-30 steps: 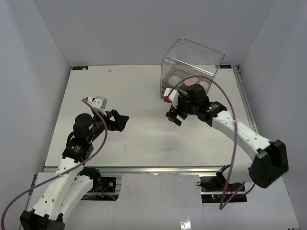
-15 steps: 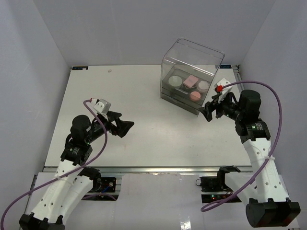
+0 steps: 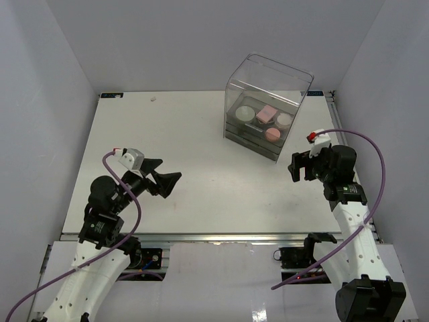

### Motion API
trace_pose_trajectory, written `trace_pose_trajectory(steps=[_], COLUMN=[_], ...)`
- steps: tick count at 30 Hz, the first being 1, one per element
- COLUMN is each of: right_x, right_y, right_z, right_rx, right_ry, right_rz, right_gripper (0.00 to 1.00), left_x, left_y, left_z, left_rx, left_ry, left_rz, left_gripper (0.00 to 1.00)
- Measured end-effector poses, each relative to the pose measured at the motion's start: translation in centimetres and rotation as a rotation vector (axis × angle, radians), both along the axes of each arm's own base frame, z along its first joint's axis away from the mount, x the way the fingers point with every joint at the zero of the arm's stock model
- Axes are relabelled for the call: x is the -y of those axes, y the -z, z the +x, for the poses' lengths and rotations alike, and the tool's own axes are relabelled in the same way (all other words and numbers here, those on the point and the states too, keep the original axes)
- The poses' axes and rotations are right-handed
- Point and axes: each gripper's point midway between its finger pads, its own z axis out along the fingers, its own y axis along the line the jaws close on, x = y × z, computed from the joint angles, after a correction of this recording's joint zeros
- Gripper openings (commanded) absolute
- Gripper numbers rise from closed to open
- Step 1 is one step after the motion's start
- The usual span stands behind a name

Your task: Organize the makeup

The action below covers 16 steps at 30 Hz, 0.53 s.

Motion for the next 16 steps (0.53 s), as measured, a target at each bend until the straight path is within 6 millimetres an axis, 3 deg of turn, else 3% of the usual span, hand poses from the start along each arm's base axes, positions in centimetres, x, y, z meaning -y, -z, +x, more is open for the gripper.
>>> trace_pose_trajectory(steps=[4,16], right_x=[1.2,2.8], right_y=[0.4,-1.5], right_z=[0.4,1.2], right_rx=[0.005,0.088], right_ry=[0.070,0.176], right_rz=[-0.015,-0.017], right_gripper=[0.90,0.90], left_x=[-0.4,-0.7], left_y=[-0.4,0.0], left_z=[0.0,0.2], left_rx=[0.017,0.002], left_ry=[-0.025,-0.044], left_rz=[-0.007,-0.002], left_gripper=[0.98,0.98])
